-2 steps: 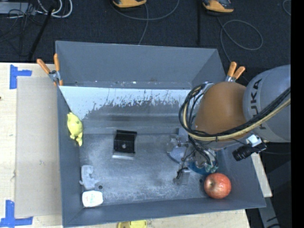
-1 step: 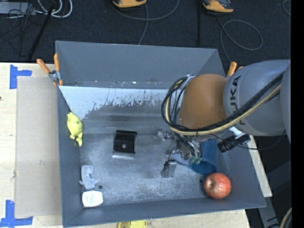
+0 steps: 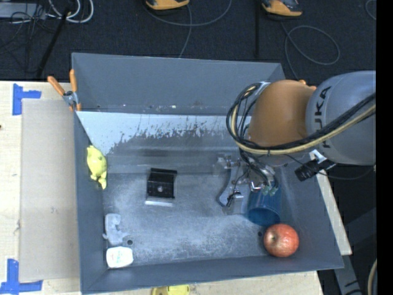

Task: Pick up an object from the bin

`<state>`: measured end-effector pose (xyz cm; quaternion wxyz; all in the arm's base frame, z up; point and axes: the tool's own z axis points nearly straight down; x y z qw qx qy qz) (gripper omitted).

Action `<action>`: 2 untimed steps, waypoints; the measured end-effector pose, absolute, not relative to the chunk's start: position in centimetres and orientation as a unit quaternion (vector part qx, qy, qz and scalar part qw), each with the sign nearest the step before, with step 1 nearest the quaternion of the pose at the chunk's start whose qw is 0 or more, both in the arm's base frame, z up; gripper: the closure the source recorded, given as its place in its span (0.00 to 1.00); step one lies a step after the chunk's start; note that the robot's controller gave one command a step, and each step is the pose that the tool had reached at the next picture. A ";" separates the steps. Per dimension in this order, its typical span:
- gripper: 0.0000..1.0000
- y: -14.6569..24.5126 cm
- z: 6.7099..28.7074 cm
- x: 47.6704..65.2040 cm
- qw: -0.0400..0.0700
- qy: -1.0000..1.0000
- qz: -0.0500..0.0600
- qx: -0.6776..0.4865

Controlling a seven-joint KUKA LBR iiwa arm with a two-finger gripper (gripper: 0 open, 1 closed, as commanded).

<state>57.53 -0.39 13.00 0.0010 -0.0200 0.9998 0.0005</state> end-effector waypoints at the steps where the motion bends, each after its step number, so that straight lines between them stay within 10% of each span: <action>1: 0.00 -7.9 8.6 59.2 0.003 0.997 0.000 -0.080; 2: 1.00 -10.3 7.5 60.4 0.007 0.990 0.001 -0.138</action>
Offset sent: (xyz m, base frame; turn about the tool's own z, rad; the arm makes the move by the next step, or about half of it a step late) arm 0.0244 -0.1019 -0.0600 -0.2392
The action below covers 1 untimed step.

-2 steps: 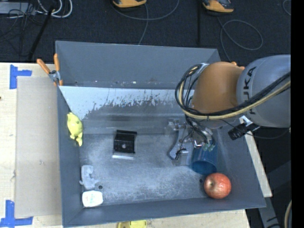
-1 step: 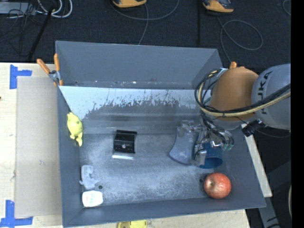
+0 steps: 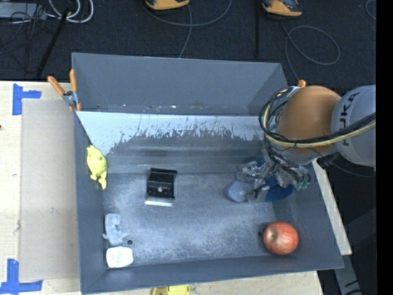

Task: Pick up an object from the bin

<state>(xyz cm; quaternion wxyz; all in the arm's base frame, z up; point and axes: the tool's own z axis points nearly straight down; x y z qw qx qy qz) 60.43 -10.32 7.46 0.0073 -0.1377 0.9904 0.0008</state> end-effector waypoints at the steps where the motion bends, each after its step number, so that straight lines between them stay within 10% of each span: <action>1: 1.00 -10.3 7.5 60.4 0.007 0.990 0.001 -0.138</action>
Offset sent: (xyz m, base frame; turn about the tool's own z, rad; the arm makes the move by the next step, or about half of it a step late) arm 0.0000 0.0000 0.0130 0.0000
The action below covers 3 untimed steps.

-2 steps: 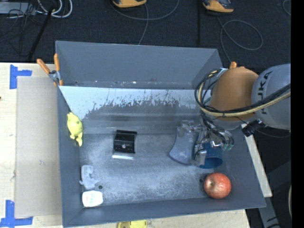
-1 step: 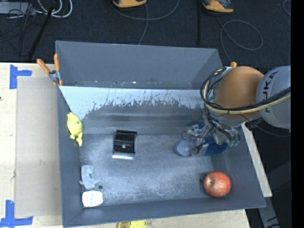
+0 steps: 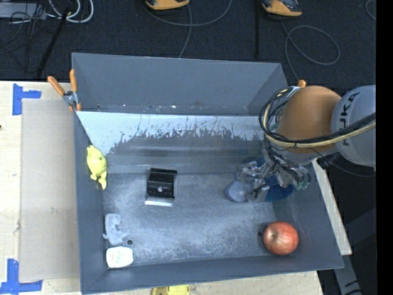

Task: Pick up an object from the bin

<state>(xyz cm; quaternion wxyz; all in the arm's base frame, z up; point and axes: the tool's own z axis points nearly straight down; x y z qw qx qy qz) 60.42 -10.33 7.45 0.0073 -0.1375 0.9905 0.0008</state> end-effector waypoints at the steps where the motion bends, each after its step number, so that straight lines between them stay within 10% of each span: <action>1: 1.00 -10.3 7.6 60.4 0.006 0.991 0.001 -0.137; 3: 1.00 -10.3 10.1 60.2 0.000 0.991 0.001 -0.137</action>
Offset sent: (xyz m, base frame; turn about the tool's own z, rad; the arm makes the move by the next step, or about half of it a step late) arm 0.0000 0.0002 0.0637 0.0000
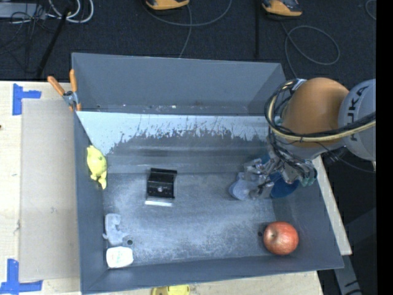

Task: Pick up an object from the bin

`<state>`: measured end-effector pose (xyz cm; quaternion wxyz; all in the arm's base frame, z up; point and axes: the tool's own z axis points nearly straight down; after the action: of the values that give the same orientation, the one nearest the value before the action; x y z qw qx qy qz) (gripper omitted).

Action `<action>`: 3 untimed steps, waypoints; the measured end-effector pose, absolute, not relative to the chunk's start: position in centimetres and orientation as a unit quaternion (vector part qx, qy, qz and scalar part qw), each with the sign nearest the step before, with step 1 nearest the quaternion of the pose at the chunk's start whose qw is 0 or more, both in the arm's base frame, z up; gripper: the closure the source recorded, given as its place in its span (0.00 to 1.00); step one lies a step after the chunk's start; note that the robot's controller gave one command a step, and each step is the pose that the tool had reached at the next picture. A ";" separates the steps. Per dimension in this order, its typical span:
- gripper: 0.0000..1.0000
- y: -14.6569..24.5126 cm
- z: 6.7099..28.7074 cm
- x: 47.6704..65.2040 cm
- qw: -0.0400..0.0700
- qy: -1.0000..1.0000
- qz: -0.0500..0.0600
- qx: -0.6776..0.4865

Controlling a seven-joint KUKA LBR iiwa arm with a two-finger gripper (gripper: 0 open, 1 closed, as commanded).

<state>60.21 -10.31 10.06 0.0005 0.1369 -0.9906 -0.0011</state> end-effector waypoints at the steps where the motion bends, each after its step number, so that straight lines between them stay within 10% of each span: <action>1: 1.00 -10.3 10.9 60.4 -0.003 -0.991 0.000 0.137; 3: 1.00 -10.2 13.4 60.2 0.002 -0.991 -0.001 0.136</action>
Offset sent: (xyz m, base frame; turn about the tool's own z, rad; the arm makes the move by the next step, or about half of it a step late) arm 0.0000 -0.0001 0.0633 0.0000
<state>60.16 -10.23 13.35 0.0016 0.1359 -0.9907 -0.0013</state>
